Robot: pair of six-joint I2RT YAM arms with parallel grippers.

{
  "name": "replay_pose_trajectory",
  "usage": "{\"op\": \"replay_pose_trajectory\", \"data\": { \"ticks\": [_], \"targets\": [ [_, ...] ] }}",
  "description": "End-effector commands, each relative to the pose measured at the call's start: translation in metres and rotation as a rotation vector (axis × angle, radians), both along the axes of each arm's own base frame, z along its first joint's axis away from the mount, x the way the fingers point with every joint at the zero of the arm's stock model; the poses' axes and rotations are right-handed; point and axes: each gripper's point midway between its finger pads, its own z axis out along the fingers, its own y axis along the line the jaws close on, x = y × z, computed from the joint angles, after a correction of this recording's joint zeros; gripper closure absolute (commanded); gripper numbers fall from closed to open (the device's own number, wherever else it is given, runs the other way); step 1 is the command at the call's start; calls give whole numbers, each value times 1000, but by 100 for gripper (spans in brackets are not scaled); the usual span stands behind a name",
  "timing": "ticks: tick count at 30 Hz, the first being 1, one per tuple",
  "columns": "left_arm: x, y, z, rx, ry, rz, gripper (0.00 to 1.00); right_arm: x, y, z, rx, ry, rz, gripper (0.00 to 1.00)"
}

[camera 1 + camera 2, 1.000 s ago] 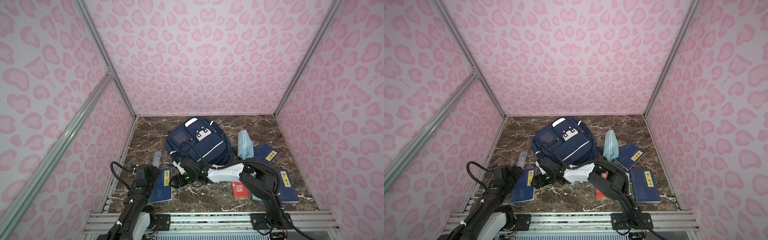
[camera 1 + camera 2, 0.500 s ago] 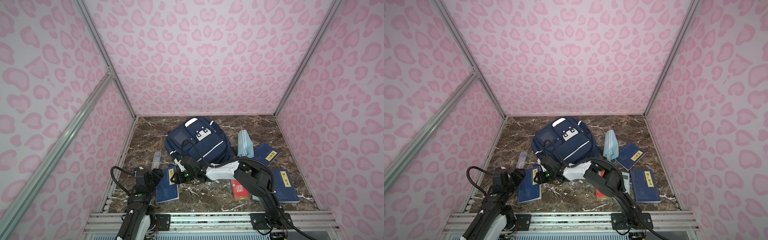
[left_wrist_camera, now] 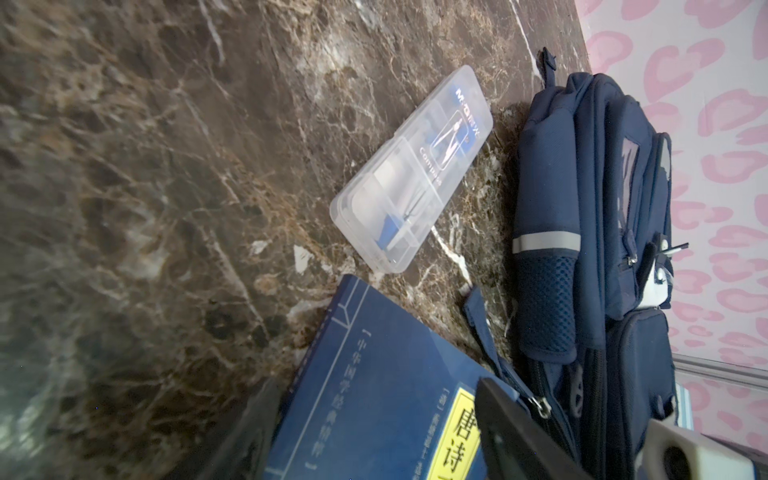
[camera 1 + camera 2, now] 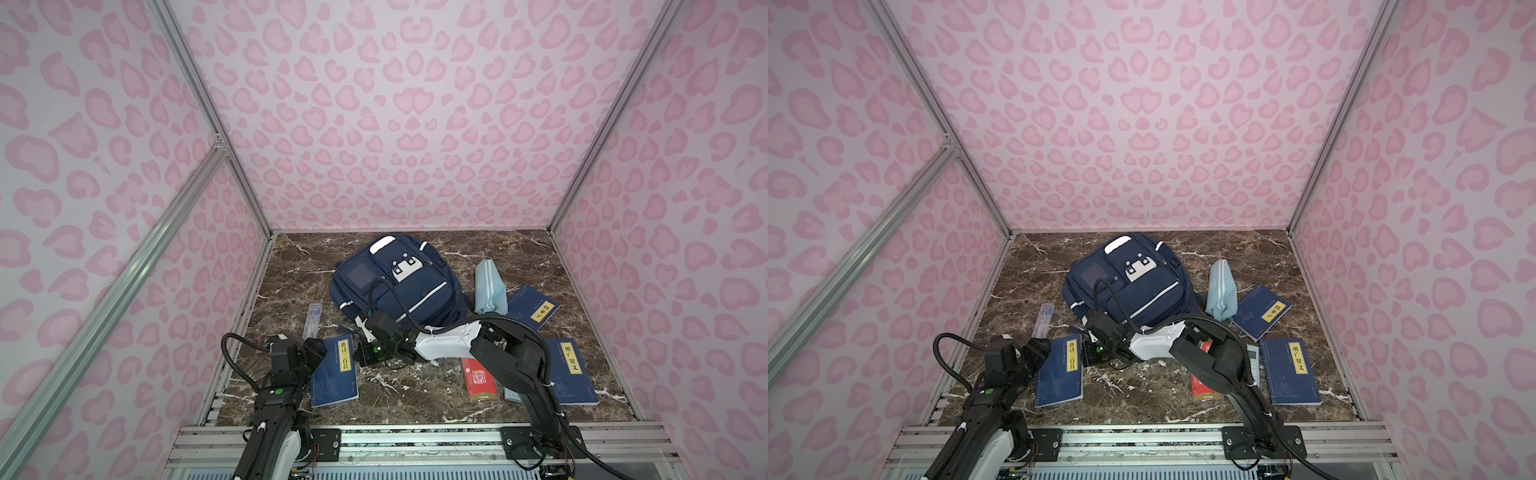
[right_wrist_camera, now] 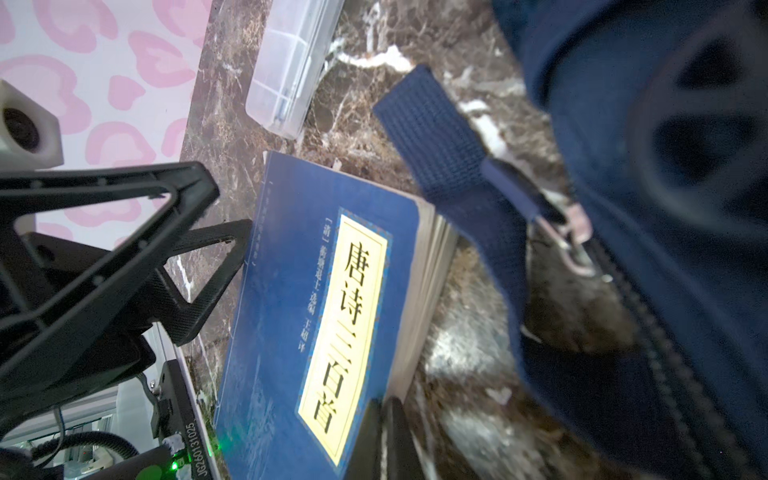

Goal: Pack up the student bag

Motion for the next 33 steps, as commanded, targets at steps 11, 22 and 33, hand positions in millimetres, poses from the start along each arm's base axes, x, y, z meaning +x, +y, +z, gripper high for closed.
{"op": "replay_pose_trajectory", "data": {
  "ticks": [11, 22, 33],
  "targets": [
    [-16, -15, -15, -78, 81, -44, 23, -5, 18, 12, 92, 4, 53, 92],
    [-2, -37, 12, -96, -76, -203, 20, -2, -3, 73, 191, -97, 56, 100],
    [7, -120, 83, -175, -434, -627, 7, 9, -48, 131, 400, -86, 66, 100]
  ]
}}
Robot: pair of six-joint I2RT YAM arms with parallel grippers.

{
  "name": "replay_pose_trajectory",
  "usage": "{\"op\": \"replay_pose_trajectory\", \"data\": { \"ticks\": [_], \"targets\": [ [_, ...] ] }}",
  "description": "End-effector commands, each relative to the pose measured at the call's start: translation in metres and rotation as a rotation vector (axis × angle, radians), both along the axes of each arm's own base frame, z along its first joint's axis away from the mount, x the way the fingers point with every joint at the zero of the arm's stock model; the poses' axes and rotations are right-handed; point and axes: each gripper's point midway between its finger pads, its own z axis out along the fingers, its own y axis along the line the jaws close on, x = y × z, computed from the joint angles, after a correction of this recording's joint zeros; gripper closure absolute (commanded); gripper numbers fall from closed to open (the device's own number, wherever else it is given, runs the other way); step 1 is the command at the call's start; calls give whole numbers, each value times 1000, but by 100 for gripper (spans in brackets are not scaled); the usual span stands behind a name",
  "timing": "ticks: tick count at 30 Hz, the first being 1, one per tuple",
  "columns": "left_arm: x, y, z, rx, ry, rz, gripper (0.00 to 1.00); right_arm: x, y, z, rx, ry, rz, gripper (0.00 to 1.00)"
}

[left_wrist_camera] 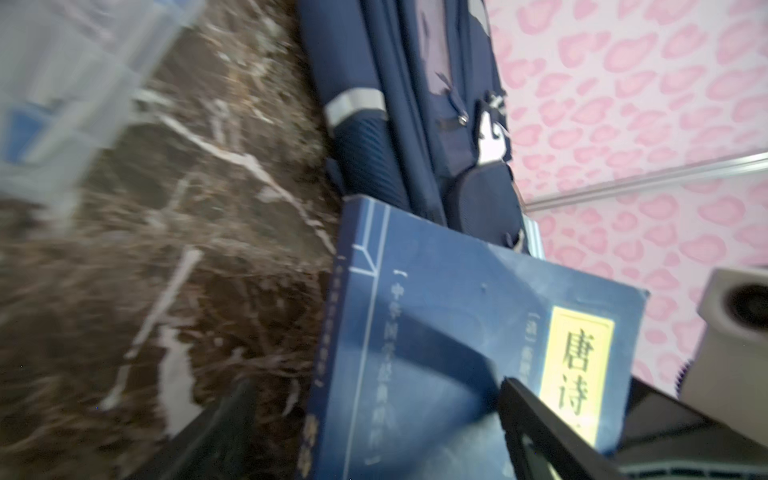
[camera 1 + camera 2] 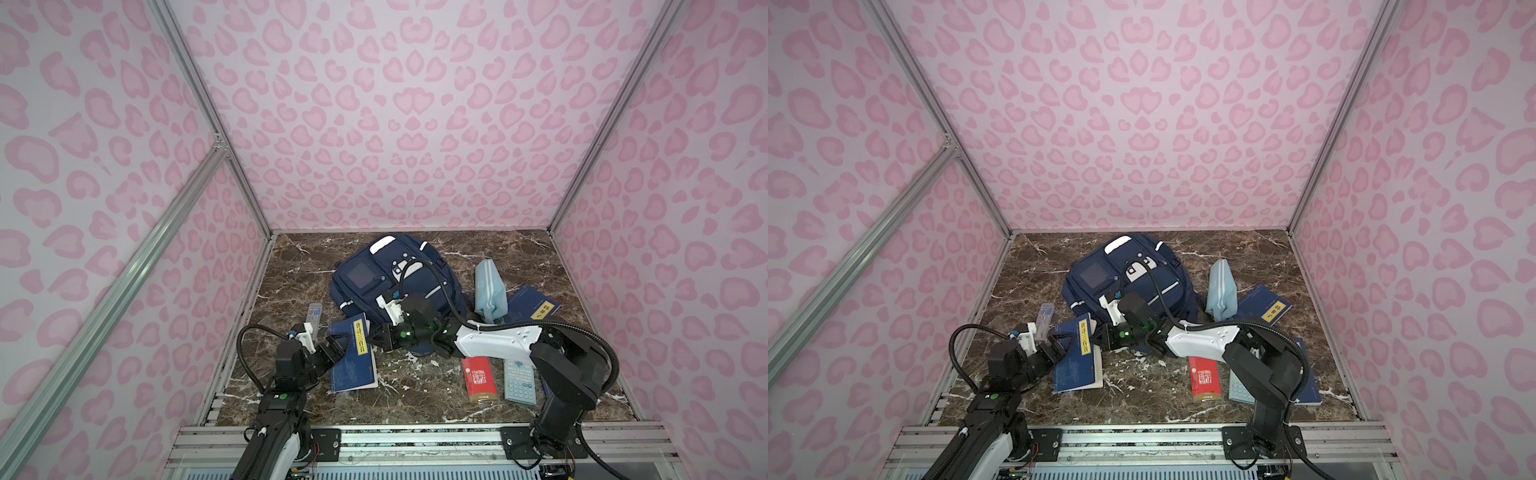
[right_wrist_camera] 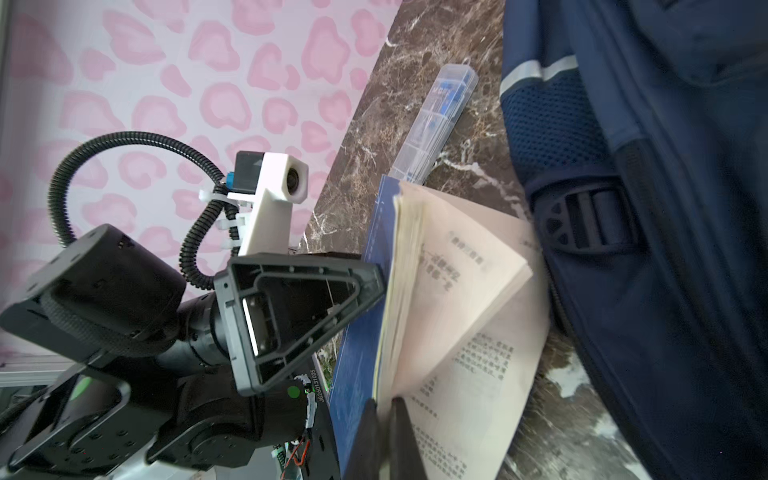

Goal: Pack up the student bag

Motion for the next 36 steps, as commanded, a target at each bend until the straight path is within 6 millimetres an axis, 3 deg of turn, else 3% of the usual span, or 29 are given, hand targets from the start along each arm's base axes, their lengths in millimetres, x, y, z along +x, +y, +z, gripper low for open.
{"op": "replay_pose_trajectory", "data": {
  "ticks": [1, 4, 8, 9, 10, 11, 13, 15, 16, 21, 23, 26, 28, 30, 32, 33, 34, 36],
  "targets": [
    [3, -33, 41, -36, -184, -172, 10, -6, 9, 23, 120, -35, 68, 100],
    [2, -43, 45, -25, -169, -210, 30, -1, 1, 10, 79, -31, 38, 100],
    [5, -34, 54, 6, -166, -148, 78, 2, -9, -8, 17, -26, 14, 100],
    [2, -31, 51, 15, -137, -136, 88, 2, -9, -10, 10, -28, 17, 95],
    [1, -30, 54, 21, -130, -131, 96, 1, -10, -13, -2, -27, 19, 79],
    [-1, -30, 57, 20, -124, -134, 96, 2, -12, -16, -14, -27, 19, 61],
    [-6, -33, 68, -7, -133, -154, 97, 2, -14, -16, -20, -38, 20, 38],
    [-10, -37, 80, -45, -150, -168, 97, -2, -11, -6, 12, -49, 54, 25],
    [-12, -39, 88, -79, -166, -171, 96, -3, -10, 0, 40, -46, 69, 2],
    [-14, -47, 128, -231, -262, -194, 96, -10, 0, 30, 234, -51, 141, 1],
    [-13, -49, 139, -259, -288, -197, 96, -14, 3, 42, 309, -73, 161, 4],
    [-12, -54, 144, -275, -286, -214, 96, -18, 5, 56, 384, -105, 181, 16],
    [-12, -56, 144, -267, -279, -221, 96, -20, 7, 61, 411, -111, 195, 35],
    [-10, -56, 142, -246, -271, -218, 96, -22, 5, 61, 414, -114, 197, 62],
    [-10, -56, 139, -230, -266, -220, 96, -21, 0, 58, 398, -125, 182, 100],
    [-10, -56, 138, -225, -265, -222, 95, -21, -3, 56, 387, -133, 175, 100],
    [-11, -58, 137, -217, -272, -236, 84, -21, -6, 54, 370, -139, 167, 100],
    [-9, -58, 128, -163, -246, -245, 46, -18, -16, 49, 329, -140, 143, 100]
  ]
}}
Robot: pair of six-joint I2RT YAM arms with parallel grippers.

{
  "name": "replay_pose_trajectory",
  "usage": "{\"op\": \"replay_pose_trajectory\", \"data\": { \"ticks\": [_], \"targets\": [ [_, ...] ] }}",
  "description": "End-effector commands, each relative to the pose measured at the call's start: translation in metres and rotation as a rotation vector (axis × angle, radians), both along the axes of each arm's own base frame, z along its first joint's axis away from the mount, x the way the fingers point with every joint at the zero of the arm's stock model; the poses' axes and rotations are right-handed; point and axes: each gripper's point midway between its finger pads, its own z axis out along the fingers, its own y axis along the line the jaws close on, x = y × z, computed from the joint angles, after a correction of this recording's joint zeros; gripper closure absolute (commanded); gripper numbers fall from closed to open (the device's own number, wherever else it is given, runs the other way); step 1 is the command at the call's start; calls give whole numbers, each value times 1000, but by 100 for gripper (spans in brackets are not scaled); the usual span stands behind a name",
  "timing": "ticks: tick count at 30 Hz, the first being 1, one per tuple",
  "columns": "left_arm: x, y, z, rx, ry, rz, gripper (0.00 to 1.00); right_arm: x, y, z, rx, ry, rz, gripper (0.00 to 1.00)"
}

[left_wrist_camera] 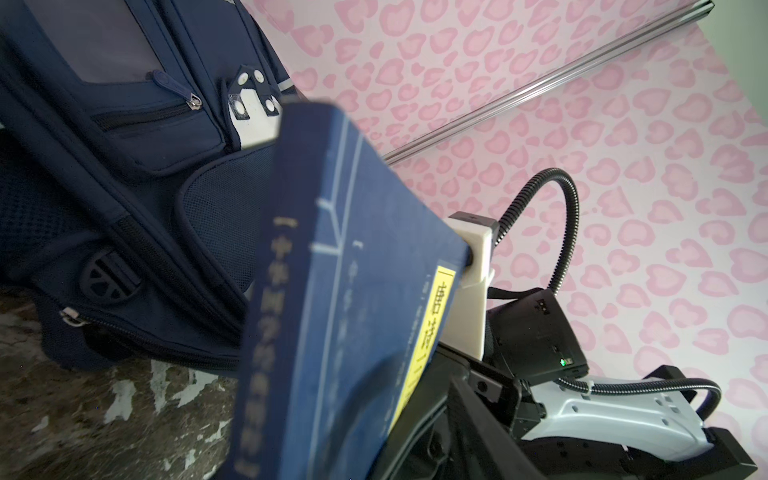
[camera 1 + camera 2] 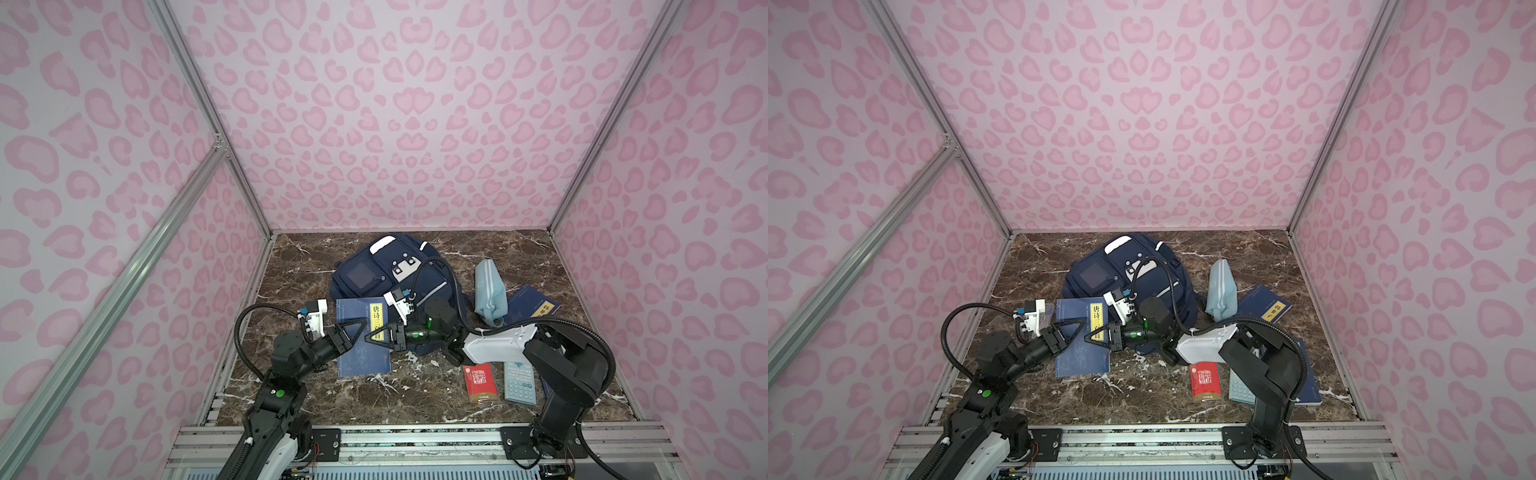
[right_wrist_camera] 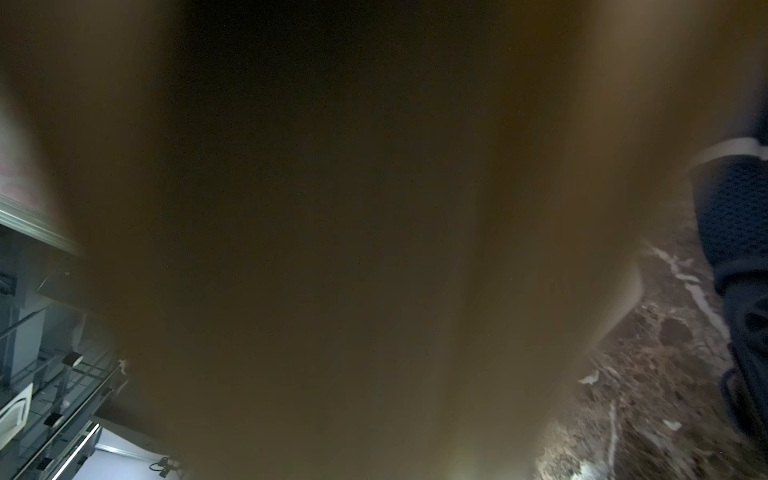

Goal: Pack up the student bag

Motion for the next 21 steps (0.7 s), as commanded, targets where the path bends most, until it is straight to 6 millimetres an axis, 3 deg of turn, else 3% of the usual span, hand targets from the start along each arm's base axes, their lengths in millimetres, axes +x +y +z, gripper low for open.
{"op": "replay_pose_trajectory", "data": {
  "ticks": [1, 3, 5, 12, 16, 21],
  "targets": [
    [3, 2, -1, 100, -32, -2, 25, 8, -16, -4, -39, -41, -54, 100],
    [7, 11, -9, 197, -13, 43, 0, 14, -32, -9, -96, -43, -98, 100],
    [10, 14, -7, 227, -28, 59, 3, 20, -48, -14, -153, -47, -146, 100],
    [24, 2, -4, 248, -32, 24, 0, 37, -99, -26, -337, -44, -277, 100],
    [36, -23, -13, 458, -33, -46, 6, 53, -155, -27, -417, -7, -415, 100],
    [58, -70, -30, 854, -100, -167, 9, 74, -243, -33, -588, 58, -671, 100]
  ]
}}
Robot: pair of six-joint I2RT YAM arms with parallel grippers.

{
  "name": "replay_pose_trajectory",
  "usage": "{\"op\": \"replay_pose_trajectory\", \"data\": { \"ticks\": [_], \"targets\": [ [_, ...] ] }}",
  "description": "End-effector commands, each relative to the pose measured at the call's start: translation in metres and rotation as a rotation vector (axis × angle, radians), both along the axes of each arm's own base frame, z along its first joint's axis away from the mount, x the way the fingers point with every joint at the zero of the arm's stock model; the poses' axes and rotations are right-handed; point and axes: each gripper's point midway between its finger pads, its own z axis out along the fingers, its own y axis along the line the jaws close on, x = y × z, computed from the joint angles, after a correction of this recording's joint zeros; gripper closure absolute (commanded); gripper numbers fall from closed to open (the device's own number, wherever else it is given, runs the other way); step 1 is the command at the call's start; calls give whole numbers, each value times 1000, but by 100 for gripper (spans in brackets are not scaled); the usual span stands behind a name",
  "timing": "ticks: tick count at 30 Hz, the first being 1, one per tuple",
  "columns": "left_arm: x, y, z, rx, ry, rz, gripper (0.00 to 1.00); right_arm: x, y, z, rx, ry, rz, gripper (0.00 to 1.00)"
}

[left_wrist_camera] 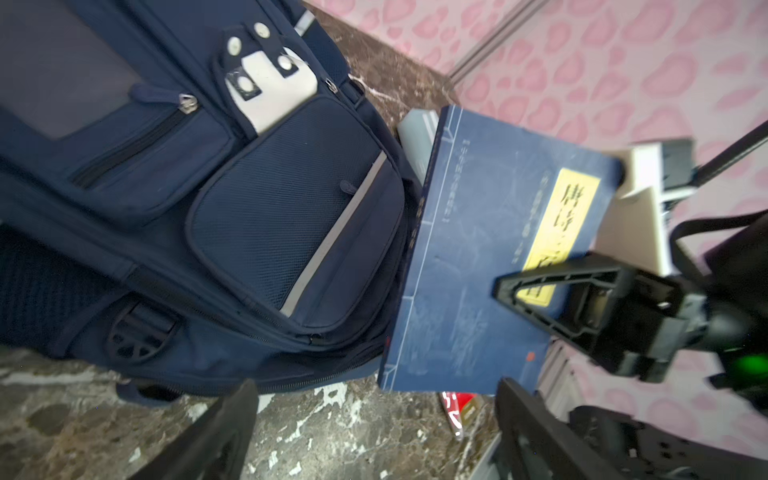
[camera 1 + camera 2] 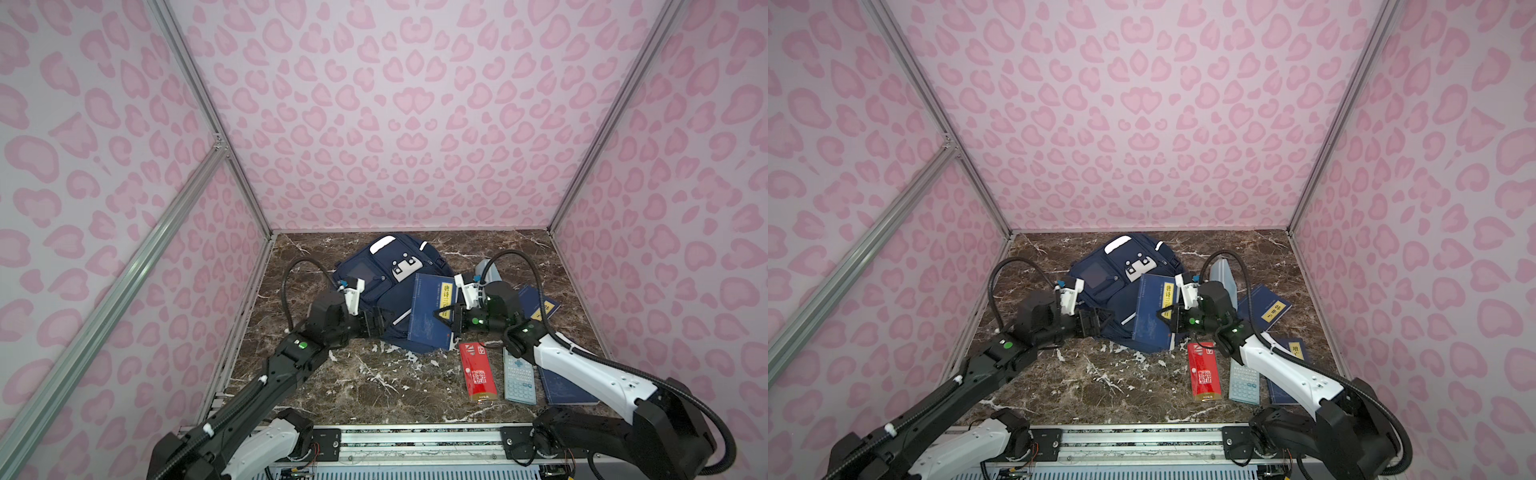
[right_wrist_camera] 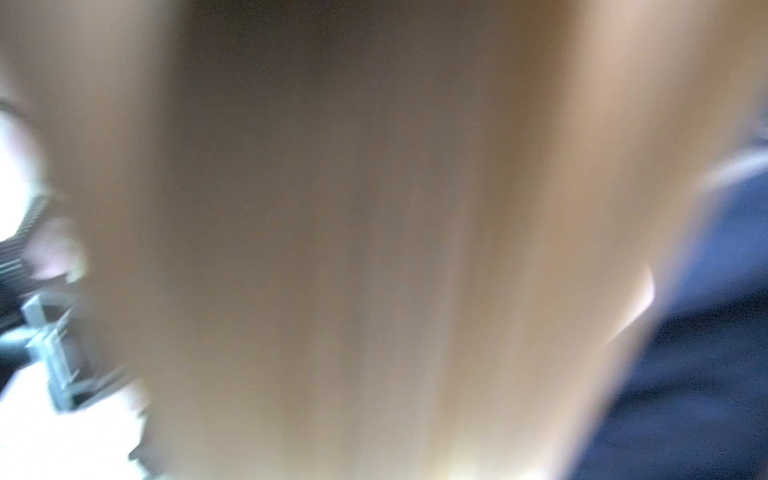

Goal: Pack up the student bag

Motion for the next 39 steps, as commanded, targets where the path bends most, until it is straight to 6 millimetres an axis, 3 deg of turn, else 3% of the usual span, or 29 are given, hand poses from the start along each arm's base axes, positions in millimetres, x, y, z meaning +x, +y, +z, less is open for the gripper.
{"op": "replay_pose_trajectory", "data": {
  "ticks": [1, 4, 7, 12, 15, 17, 18, 19, 20, 23, 28, 32, 35, 37, 39],
  "targets": [
    [21, -6, -26, 343, -85, -40, 11, 1, -57, -29, -132, 102, -150, 100],
    [36, -38, -45, 490, -111, -123, 14, 7, -90, -29, -84, 141, -239, 100],
    [45, -67, -64, 609, -152, -209, 14, 7, -108, -30, -62, 165, -279, 100],
    [50, -96, -104, 767, -151, -294, 10, 4, -110, -27, -41, 157, -268, 100],
    [61, -96, -125, 838, -137, -274, 12, 4, -109, -25, -19, 152, -273, 100],
    [71, -93, -131, 898, -135, -241, 33, 4, -104, -20, 14, 142, -256, 100],
    [72, -93, -133, 905, -136, -238, 52, 3, -102, -18, 31, 139, -247, 100],
    [72, -93, -130, 894, -141, -232, 83, 3, -100, -15, 49, 136, -234, 100],
    [72, -95, -121, 871, -150, -226, 96, 2, -96, -11, 72, 133, -218, 100],
    [73, -93, -81, 788, -184, -179, 97, 2, -87, -3, 148, 144, -200, 100],
    [77, -88, -2, 509, -184, -139, 97, 7, -64, 5, 245, 142, -218, 100],
    [80, -87, 30, 383, -183, -140, 97, 13, -43, 5, 260, 136, -226, 100],
    [83, -86, 29, 419, -202, -153, 97, 20, -42, -1, 258, 162, -217, 100],
    [87, -83, 2, 477, -171, -152, 91, 25, -56, -8, 252, 183, -259, 100],
    [83, -87, -29, 505, -134, -196, 76, 25, -74, -19, 202, 197, -317, 100]
  ]
}}
